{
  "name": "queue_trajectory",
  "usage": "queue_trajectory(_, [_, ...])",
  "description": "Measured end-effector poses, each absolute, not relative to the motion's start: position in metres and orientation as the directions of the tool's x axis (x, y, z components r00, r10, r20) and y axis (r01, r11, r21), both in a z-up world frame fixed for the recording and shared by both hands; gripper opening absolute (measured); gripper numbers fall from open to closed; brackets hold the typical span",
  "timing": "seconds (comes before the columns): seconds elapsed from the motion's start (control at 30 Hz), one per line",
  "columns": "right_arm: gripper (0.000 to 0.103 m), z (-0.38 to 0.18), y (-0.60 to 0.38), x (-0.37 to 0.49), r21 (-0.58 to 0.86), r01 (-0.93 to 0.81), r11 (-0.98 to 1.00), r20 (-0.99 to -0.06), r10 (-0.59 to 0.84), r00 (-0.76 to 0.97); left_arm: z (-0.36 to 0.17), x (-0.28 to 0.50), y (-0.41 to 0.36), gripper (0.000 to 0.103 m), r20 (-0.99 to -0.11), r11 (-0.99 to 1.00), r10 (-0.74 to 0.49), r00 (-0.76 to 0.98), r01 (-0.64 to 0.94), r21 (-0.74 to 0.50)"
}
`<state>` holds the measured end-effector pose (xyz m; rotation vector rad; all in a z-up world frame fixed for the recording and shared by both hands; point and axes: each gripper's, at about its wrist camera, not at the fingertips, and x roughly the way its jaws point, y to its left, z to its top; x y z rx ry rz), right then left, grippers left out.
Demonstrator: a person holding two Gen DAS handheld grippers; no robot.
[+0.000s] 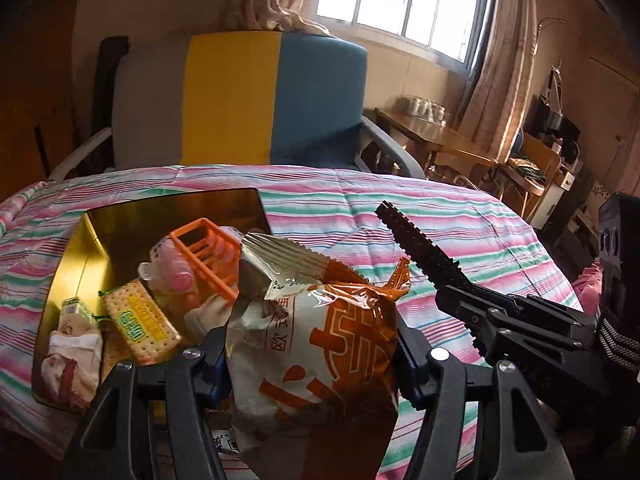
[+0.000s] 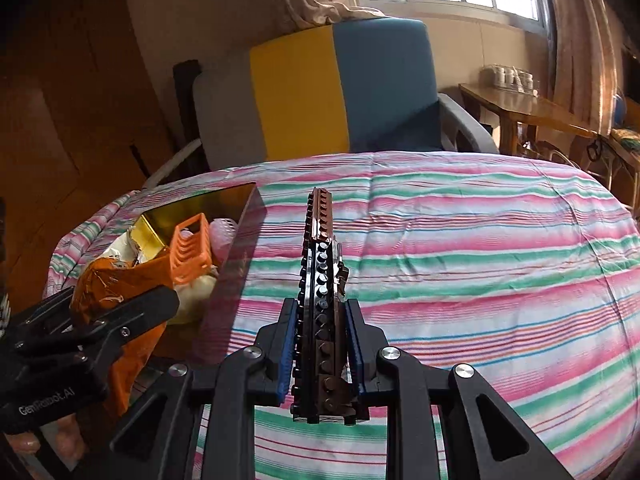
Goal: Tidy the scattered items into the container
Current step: 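Lift the snack bag and rail piece and carry both toward the gold tray, then lower the snack bag and rail piece into the gold tray and open both tools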
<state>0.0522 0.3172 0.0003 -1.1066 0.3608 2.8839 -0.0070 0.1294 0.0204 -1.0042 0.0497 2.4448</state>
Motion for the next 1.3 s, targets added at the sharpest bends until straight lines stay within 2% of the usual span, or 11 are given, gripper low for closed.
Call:
queue_trajectory(0.23, [0.023, 0.016, 0.259, 0.011, 0.200, 0.042, -0.979, -0.639, -0.163, -0.752, 0.025, -0.041, 0.070, 0.064, -0.664, -0.939, 0.327, -0.673, -0.309, -0.149])
queue_trajectory(0.5, [0.023, 0.009, 0.210, -0.033, 0.208, 0.129, -0.970, -0.655, -0.236, -0.718, 0.011, -0.078, 0.025, 0.064, -0.698, -0.971, 0.235, -0.676, -0.197, -0.137])
queue_trajectory(0.83, [0.023, -0.005, 0.173, -0.086, 0.201, 0.192, -0.961, -0.716, -0.277, -0.640, -0.009, -0.107, 0.007, 0.064, -0.734, -0.980, 0.198, -0.649, -0.150, -0.131])
queue_trajectory(1.3, [0.026, -0.027, 0.167, -0.094, 0.203, 0.174, -0.964, -0.751, -0.267, -0.604, -0.029, -0.117, 0.007, 0.065, -0.775, -0.985, 0.172, -0.608, -0.133, -0.114])
